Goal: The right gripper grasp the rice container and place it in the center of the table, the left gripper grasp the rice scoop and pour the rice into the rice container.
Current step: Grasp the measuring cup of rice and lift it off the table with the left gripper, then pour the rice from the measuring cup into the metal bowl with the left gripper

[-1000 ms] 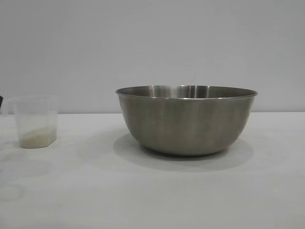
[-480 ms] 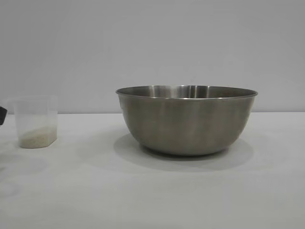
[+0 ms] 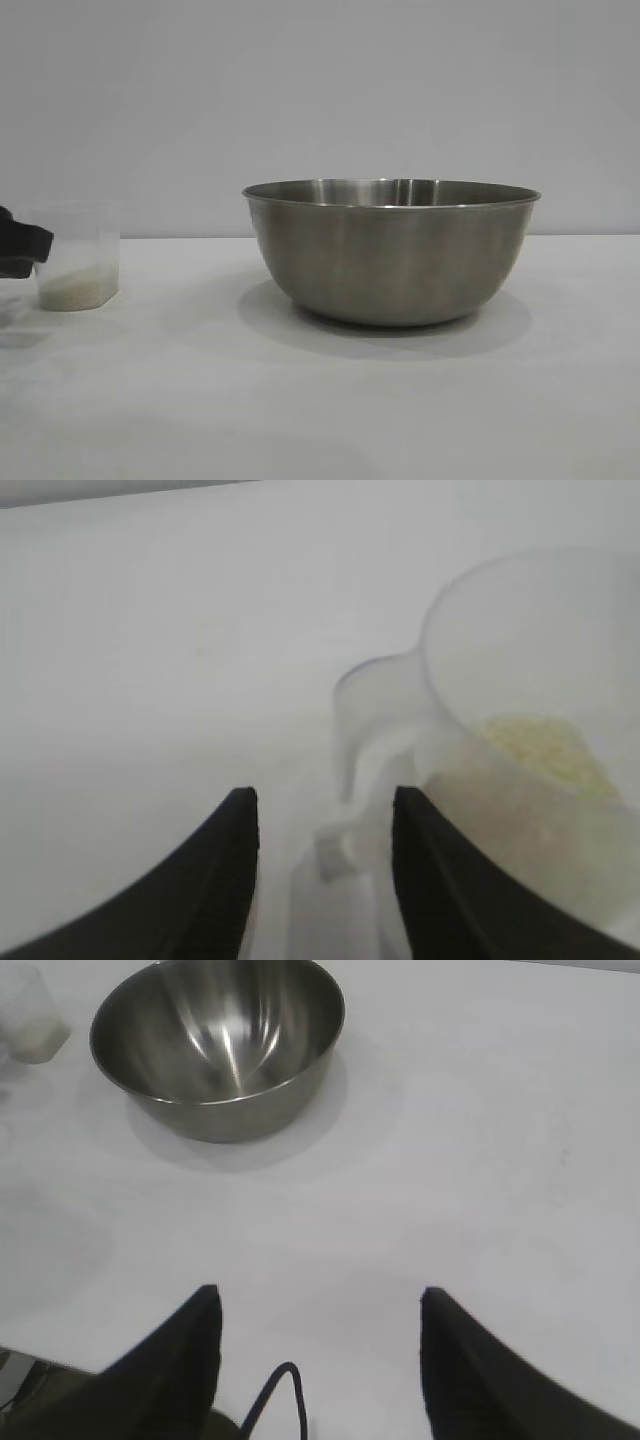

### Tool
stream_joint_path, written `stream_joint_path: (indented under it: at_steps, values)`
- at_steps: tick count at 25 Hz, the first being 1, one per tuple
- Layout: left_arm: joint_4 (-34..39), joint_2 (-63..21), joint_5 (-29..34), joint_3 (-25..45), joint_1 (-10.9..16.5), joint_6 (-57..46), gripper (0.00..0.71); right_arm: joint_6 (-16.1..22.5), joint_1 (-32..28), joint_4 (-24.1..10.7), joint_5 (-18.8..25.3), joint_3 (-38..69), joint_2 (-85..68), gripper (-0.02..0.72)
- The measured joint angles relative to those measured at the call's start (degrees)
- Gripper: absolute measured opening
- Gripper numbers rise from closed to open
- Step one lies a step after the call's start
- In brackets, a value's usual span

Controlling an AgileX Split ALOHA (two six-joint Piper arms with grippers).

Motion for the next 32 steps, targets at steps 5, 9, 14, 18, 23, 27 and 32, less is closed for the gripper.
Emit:
stream_joint_path:
  at_steps: [5,9,14,18,23,27,32]
  values:
    - [0.0,0.0,0.0,-2.6,0.0,0.1,0.266,0.0,0.0,0.0,0.0,0.0,0.0,0.393]
    - [1.8,0.1,0.0,-3.6,0.0,0.8,0.056,0.0,0.0,0.0,0.0,0.0,0.0,0.393]
    - [6.7,0.3,0.0,-5.1,0.0,3.9,0.0,0.0,0.0,0.0,0.0,0.0,0.0,0.393]
    - [12.7,-2.2,0.7,-6.2,0.0,6.2,0.0,0.1,0.0,0.0,0.0,0.0,0.0,0.393]
    - [23.1,-9.4,0.7,-9.4,0.0,13.8,0.0,0.1,0.0,0.0,0.0,0.0,0.0,0.393]
    - [32.2,-14.2,3.1,-14.8,-0.7,17.5,0.0,0.1,0.0,0.0,0.0,0.0,0.0,0.393]
    - [39.9,-15.4,14.3,-23.1,-5.4,27.7,0.0,0.1,0.0,0.0,0.0,0.0,0.0,0.393]
